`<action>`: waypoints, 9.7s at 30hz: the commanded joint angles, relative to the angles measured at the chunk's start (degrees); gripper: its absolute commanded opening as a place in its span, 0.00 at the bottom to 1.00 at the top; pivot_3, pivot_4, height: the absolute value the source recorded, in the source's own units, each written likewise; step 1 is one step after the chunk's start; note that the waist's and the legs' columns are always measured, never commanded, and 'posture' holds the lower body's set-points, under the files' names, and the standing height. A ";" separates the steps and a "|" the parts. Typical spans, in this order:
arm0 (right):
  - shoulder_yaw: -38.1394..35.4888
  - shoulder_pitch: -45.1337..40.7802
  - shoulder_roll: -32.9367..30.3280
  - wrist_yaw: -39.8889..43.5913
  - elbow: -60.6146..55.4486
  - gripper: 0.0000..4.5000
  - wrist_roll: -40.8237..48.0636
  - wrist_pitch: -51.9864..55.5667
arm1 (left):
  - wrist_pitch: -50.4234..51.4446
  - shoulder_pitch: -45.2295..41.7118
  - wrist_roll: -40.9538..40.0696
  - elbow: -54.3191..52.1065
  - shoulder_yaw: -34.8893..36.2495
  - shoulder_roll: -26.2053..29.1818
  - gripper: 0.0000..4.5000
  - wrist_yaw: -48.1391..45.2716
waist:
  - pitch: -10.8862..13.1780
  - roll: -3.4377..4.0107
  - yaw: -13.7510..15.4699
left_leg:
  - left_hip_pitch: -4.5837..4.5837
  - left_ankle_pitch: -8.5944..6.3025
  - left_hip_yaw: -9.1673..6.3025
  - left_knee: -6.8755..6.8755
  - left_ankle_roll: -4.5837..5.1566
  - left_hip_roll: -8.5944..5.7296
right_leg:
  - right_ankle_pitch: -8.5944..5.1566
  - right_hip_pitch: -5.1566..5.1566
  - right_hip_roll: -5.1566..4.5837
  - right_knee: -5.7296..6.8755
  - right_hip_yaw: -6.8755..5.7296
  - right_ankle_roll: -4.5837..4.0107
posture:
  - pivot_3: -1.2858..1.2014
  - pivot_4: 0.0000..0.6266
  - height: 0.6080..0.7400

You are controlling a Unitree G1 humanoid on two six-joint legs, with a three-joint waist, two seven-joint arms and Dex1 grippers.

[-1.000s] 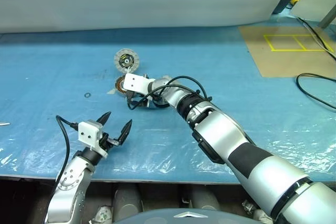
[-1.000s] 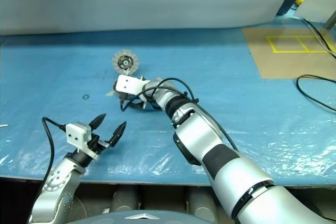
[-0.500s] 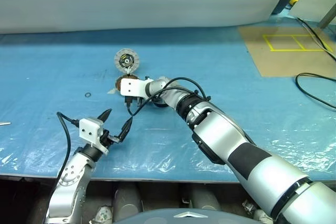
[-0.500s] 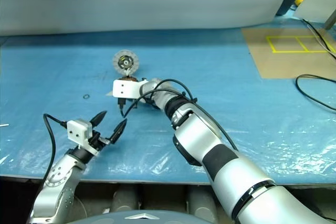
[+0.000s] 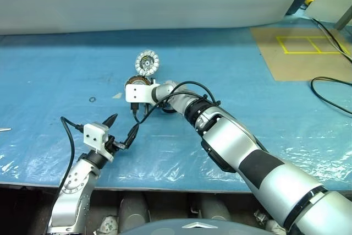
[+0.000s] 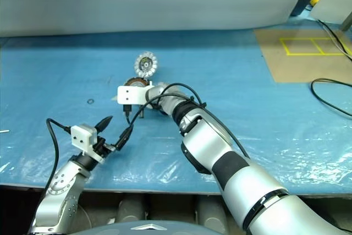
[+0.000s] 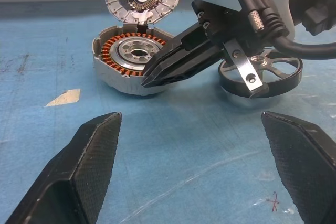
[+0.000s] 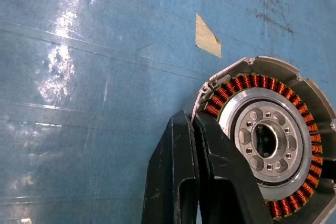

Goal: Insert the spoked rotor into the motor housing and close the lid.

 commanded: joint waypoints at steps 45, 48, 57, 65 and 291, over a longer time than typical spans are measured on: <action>-2.37 2.71 9.35 5.76 -1.09 0.58 2.39 3.01 | -0.27 -1.30 0.02 1.07 1.13 1.23 1.00 -1.87 | 0.00 0.00 0.19 | -0.02 0.00 0.06 0.00 0.01 0.07 | -0.03 -0.01 0.00 0.01 -0.06 -0.05 | 0.52 0.24 1.00; -4.00 2.21 9.56 8.27 -1.24 0.63 4.55 4.42 | -0.26 -1.18 0.07 0.98 1.03 1.18 1.00 -1.81 | 0.00 0.00 0.21 | -0.01 0.00 0.06 0.00 0.01 0.07 | -0.03 0.00 0.00 0.02 -0.06 -0.05 | 0.52 0.24 1.00; -3.81 1.33 9.83 6.24 -1.44 0.76 4.37 3.55 | -0.14 -1.53 0.14 1.34 0.74 1.11 1.00 -1.89 | 0.00 0.00 0.22 | -0.02 0.00 0.06 0.00 0.01 0.07 | -0.03 -0.01 0.01 0.01 -0.06 -0.05 | 0.52 0.24 1.00; 0.44 1.77 11.90 1.42 -0.91 0.76 0.60 0.87 | 0.13 -1.25 0.20 1.10 0.68 1.12 1.00 -1.83 | 0.00 0.00 0.20 | -0.02 0.00 0.07 0.00 0.00 0.07 | -0.03 -0.01 0.00 0.01 -0.06 -0.05 | 0.52 0.24 1.00; -6.10 41.12 -25.46 20.36 -80.26 0.92 37.61 36.92 | 2.75 -16.15 0.89 14.47 -0.73 8.99 0.15 -15.52 | -0.27 -0.51 1.52 | 0.09 0.04 0.19 -0.18 -0.36 -0.11 | -0.08 0.01 0.00 -0.09 0.21 0.41 | 0.52 0.24 1.00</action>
